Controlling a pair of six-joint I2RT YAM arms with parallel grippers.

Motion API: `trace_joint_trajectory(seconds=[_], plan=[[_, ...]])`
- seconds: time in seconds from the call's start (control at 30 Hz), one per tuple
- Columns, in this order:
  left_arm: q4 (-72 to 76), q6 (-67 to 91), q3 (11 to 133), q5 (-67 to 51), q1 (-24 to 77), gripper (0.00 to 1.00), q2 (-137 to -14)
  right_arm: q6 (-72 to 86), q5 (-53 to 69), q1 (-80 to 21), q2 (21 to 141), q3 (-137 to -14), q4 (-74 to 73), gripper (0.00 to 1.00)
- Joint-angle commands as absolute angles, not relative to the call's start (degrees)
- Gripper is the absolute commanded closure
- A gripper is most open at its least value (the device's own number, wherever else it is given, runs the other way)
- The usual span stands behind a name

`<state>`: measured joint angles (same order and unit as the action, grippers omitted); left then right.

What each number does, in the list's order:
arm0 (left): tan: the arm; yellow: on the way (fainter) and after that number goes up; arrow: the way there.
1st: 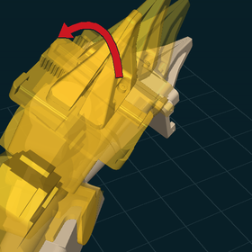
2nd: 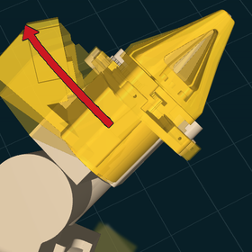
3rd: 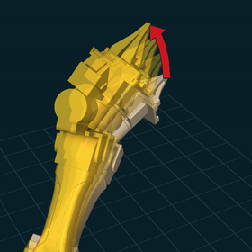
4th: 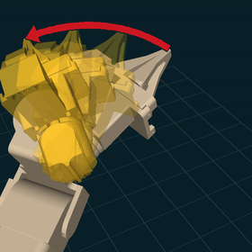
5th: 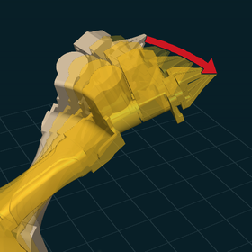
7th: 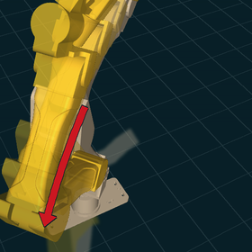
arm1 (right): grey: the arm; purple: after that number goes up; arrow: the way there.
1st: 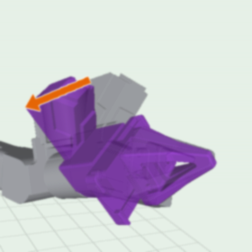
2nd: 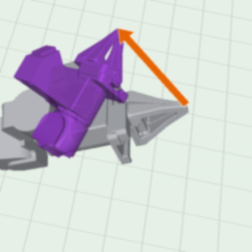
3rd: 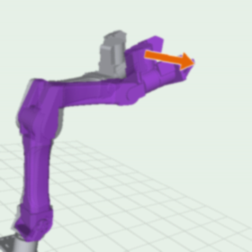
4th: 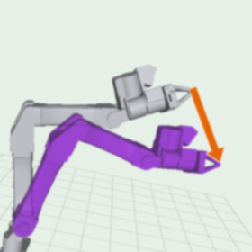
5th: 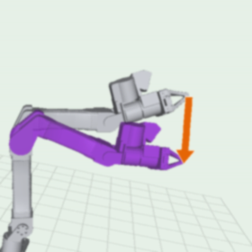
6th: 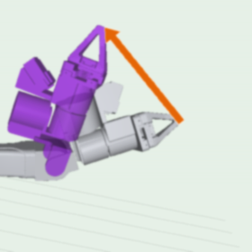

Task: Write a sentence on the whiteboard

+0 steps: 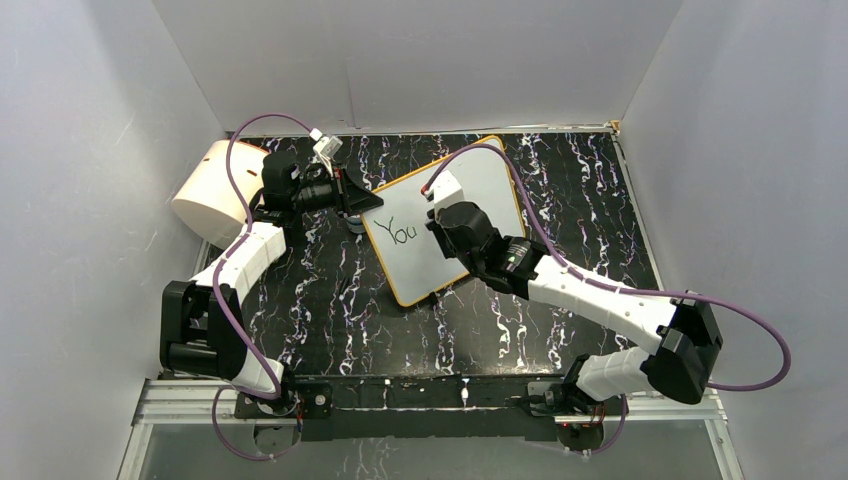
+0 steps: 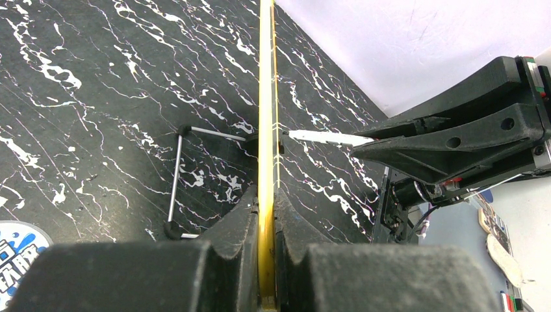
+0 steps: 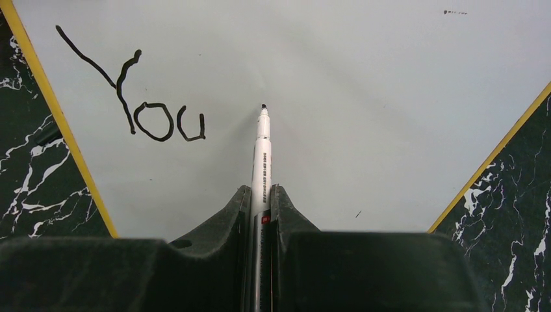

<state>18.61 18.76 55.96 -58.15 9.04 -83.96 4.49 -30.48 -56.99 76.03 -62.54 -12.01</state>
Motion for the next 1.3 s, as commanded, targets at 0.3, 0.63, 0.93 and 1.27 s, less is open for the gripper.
trace_joint_trajectory(seconds=[0.3, 0.63, 0.93, 1.27], plan=[[13.9, 15.8, 54.7, -60.5, 10.6, 1.0, -86.0, 3.8, -29.3, -56.3, 77.2, -63.7, -8.0, 1.0], [14.0, 15.8, 54.7, -60.7, 10.6, 1.0, -86.1, 3.8, -28.6, -56.1, 77.7, -63.7, -7.8, 1.0], [13.9, 15.7, 54.7, -60.6, 10.6, 1.0, -86.1, 3.9, -27.3, -56.0, 77.7, -63.6, -7.0, 1.0], [13.9, 15.7, 54.8, -60.6, 10.6, 1.0, -86.2, 4.0, -25.6, -56.0, 77.4, -63.3, -8.6, 1.0]])
